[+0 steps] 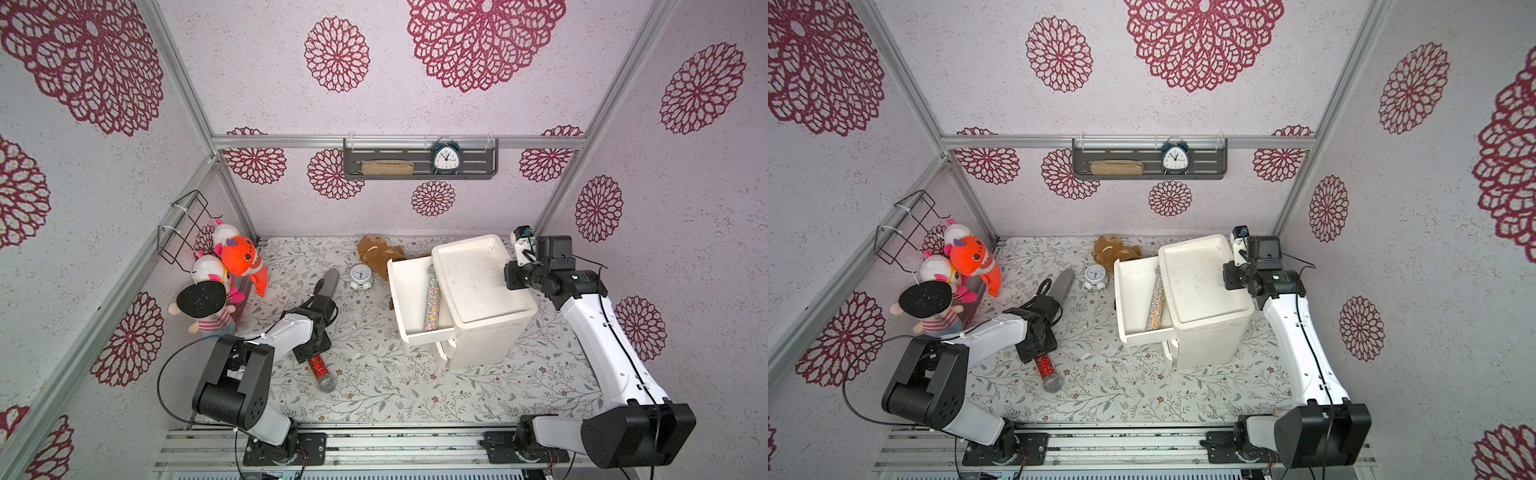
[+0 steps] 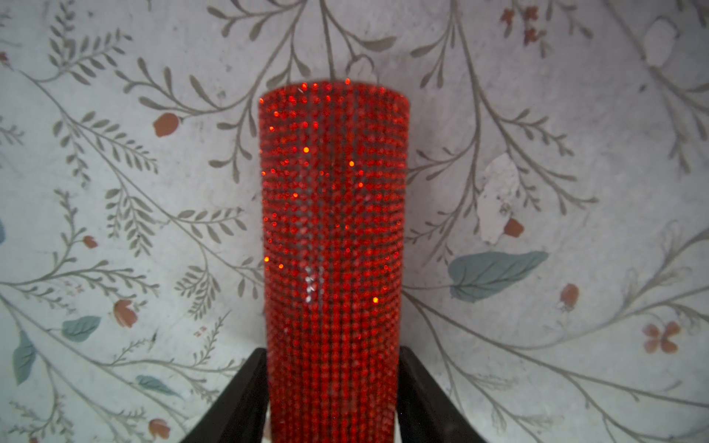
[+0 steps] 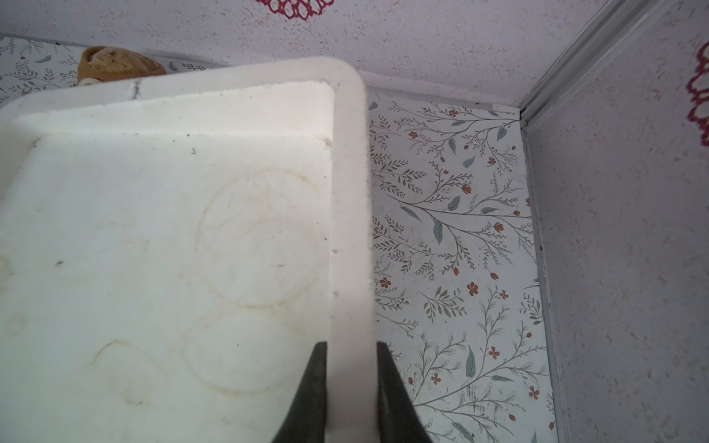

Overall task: Take the microphone out of the drawer
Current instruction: Place the microphone at the center of the board.

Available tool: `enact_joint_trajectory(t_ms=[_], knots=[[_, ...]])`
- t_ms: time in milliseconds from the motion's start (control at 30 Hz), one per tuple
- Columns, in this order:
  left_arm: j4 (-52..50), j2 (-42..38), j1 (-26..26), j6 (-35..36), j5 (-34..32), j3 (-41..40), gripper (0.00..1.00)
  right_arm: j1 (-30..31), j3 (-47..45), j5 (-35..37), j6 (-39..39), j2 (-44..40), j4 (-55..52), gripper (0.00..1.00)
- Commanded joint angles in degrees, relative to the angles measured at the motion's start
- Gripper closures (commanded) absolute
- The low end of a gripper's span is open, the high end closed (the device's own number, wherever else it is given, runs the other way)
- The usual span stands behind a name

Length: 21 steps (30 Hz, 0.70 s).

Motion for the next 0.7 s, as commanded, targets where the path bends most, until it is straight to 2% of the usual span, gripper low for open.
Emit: enact_joint_trajectory(t_ms=[0,267,667], knots=[[0.8,-1.6,0.6,-1.1,-0.8,-0.6,0.35,1.2,1.3,-0.3,0.6,-2.4,8.9,1.00],[0.5,-2.9,0.6,-0.2,-0.6,-0.2,0.19,1.4,1.0,-0.3,0.4,-2.6,8.9,1.00],[2.4,-5.9,0.6,3.9,2.6,1.5,0.11,1.8,0.9,-0.1,0.0,-2.9,8.8,1.00]])
